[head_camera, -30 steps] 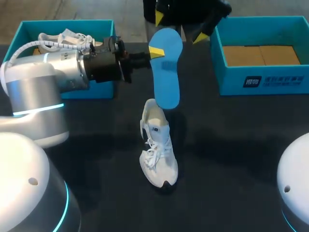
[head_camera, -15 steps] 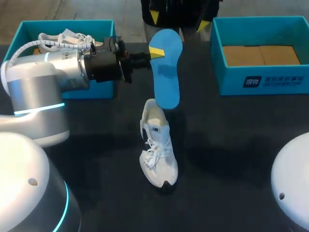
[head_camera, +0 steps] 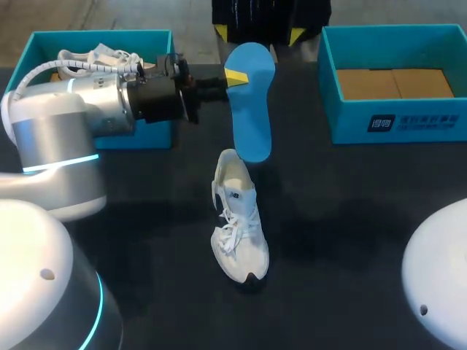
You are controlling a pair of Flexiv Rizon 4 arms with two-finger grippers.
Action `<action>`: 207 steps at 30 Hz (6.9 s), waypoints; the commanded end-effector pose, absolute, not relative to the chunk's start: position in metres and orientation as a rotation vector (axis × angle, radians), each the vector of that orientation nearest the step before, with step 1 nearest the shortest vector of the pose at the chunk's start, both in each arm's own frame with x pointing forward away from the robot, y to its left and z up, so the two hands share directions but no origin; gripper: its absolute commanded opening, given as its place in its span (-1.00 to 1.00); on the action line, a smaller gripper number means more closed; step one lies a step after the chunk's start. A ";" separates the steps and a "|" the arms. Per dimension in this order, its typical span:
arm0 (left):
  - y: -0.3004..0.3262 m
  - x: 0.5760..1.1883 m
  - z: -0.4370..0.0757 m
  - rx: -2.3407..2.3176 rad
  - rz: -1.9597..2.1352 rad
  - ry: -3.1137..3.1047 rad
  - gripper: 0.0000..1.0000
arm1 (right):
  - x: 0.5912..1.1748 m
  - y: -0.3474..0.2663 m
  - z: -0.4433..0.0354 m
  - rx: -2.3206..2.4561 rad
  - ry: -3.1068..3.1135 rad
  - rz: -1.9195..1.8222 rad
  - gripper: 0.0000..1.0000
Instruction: Take the shoe out of the shoebox, open the shoe tongue, remove and reinsert the insole, then place the shoe into the shoebox
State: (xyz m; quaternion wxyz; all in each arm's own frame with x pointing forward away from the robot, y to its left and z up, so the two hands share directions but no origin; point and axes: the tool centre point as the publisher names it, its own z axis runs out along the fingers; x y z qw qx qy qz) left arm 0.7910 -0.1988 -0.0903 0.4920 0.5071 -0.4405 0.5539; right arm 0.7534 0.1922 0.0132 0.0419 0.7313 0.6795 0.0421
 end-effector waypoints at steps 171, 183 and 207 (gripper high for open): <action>-0.178 0.786 -0.079 0.769 1.744 -1.472 -1.00 | 0.745 0.120 -0.067 2.410 2.252 2.096 1.00; -0.182 0.794 -0.065 0.608 1.985 -1.634 -1.00 | 0.745 0.120 -0.067 2.410 2.252 2.096 1.00; -0.178 0.816 -0.080 -0.668 2.575 -1.939 -1.00 | 0.745 0.120 -0.067 2.410 2.252 2.096 1.00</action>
